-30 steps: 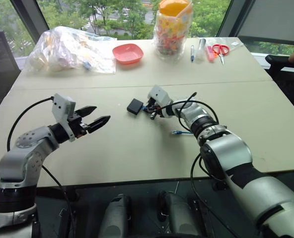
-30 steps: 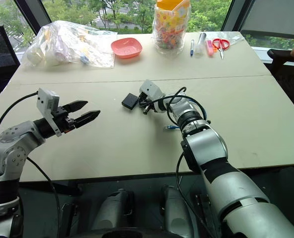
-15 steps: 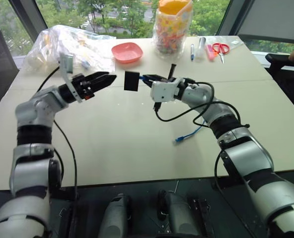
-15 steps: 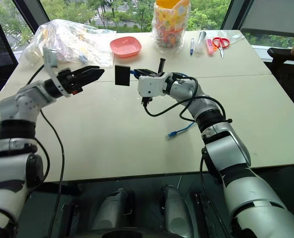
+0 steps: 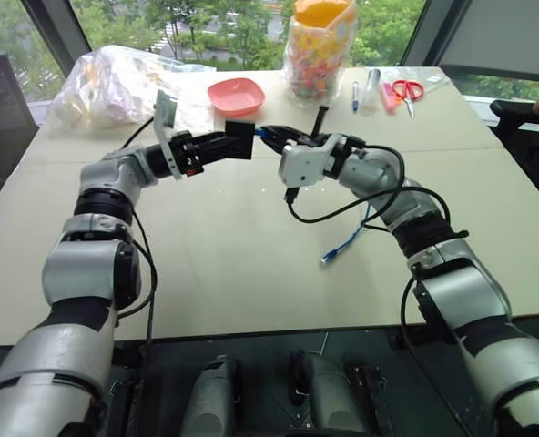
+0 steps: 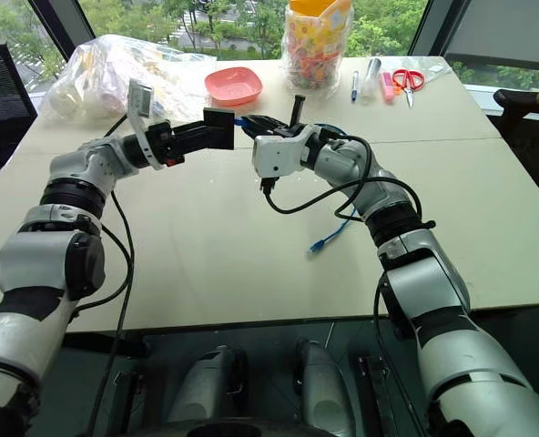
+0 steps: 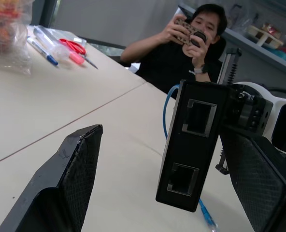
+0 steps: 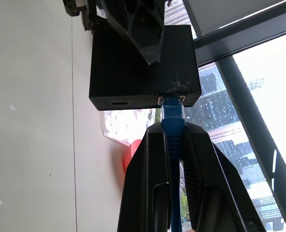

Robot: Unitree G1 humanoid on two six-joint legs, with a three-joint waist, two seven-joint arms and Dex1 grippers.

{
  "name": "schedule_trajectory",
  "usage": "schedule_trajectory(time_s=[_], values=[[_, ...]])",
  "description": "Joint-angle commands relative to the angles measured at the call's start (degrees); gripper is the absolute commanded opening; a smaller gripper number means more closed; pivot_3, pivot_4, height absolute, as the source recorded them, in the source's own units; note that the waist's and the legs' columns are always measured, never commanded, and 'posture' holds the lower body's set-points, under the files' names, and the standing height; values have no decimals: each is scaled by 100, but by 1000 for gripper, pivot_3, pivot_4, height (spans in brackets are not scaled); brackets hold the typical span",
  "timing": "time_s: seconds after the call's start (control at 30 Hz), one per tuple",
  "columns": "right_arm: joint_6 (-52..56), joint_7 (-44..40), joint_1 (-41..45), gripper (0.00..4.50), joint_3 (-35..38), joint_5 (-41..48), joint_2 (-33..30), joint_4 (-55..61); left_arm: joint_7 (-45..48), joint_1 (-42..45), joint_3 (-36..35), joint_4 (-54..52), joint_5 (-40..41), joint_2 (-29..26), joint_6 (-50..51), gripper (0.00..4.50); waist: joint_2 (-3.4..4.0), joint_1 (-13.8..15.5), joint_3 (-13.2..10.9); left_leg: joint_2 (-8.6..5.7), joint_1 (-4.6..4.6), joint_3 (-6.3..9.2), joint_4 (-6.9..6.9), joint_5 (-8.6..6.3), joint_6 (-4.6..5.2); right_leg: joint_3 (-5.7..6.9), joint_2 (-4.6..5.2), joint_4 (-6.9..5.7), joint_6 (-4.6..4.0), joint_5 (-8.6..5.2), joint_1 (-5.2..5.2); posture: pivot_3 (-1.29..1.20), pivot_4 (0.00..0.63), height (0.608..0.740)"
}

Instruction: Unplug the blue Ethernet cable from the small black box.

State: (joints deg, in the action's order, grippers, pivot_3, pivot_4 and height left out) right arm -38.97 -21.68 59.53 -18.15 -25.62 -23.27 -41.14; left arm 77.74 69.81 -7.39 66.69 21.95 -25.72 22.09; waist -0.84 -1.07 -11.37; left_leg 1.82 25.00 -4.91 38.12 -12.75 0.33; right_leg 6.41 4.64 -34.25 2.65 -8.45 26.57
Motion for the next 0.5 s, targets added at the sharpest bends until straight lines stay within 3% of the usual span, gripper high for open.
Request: schedule_trajectory(time_s=[0.03,0.17,0.2,0.37,0.47,0.5], values=[[106,-35,-11,0,155,192,-47,453,183,237,-73,12,-110,-45,-104,2261,0,0,0,0,0,0,0,0,0,0,0,0,0,0,0,0,150,740],[264,-91,-79,0,164,229,-41,605,248,254,-166,43,-126,-46,-82,588,0,0,0,0,0,1,0,0,0,0,0,-1,0,0,0,0,150,740],[293,-106,-91,0,166,237,-43,633,235,253,-187,44,-130,-45,-80,503,0,0,0,0,0,1,0,0,0,0,0,-1,0,0,0,0,150,740],[658,-429,-374,2200,290,500,-190,938,179,140,-349,-31,-42,-55,68,505,0,-1,0,1,0,4,0,0,0,0,-1,-2,0,0,1,0,150,740],[1411,-629,-754,3885,575,898,-203,1344,284,55,-474,-119,55,-91,281,505,0,27,0,1,0,5,2,0,0,0,1,-2,0,0,-2,0,150,740],[2148,-856,-1012,4352,882,1645,2,1750,275,34,-581,-136,144,-96,400,505,-1,37,0,1,0,6,3,0,0,1,2,-1,0,0,-3,0,150,740]])
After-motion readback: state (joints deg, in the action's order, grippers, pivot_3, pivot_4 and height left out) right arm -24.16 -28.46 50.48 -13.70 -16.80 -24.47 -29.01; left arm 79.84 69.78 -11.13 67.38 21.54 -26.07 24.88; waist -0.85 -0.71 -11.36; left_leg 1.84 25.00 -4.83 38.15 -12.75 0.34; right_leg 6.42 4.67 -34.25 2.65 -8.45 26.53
